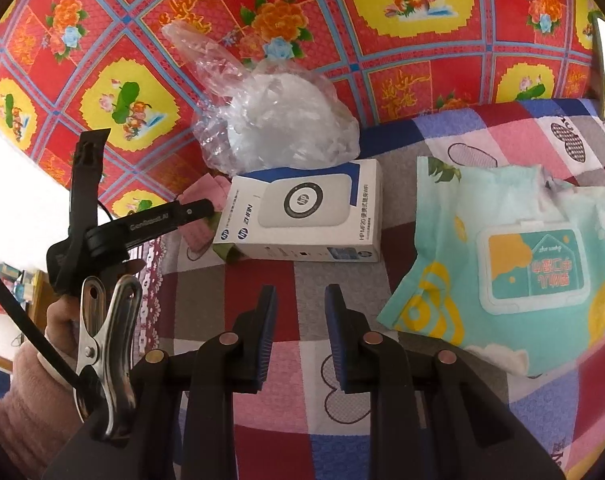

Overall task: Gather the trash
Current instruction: 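Lower the left gripper onto the pink cloth and close it, then lower the right gripper onto the plastic bag and close it while the left gripper holds the pink cloth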

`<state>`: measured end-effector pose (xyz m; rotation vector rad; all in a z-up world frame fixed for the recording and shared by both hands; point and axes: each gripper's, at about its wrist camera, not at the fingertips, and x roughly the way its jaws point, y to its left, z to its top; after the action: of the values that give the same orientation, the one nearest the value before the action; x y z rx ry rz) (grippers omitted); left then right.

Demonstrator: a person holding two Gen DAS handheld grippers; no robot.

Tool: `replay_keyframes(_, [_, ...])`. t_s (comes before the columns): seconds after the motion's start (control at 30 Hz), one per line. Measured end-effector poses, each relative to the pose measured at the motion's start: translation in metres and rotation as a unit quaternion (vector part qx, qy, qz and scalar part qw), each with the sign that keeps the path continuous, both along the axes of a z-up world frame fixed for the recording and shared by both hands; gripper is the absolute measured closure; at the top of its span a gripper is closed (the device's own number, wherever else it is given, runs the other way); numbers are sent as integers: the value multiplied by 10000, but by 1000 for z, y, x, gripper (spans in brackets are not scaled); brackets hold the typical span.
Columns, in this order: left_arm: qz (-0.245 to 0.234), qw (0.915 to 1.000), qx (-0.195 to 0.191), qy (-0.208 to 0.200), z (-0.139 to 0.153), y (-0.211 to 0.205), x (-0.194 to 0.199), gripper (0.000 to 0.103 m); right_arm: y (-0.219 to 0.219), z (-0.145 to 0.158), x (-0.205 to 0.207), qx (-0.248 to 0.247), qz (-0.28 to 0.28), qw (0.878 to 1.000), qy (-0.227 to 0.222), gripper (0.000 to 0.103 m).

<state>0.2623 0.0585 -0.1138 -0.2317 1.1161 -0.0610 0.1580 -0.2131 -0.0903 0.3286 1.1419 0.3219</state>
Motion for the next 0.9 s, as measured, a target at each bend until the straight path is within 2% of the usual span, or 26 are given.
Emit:
replay_keyframes(0.33, [129,9999,-12,-24,-20,-6,14,53,-3,-7,-1,-22,-64,9999,96,78])
replay_keyframes(0.37, [180,9998,-25,-68,-21,-6,14,56,-3,-7,-1,-26,-69,9999,103,78])
replay_keyframes(0.4, [211,9997,-31,-93,-24,-11,19,64,-2,-7,-1,-29,-70,9999,104,78])
replay_keyframes(0.6, [357,9989,-254,-166,-21,17,18,84,2,-9,1,-44,-46,9999,113,78])
replay_keyframes(0.9, [479,9980,-203,-369,-3,41,-6,89,20,-1,18,-278,276,9990,-216,78])
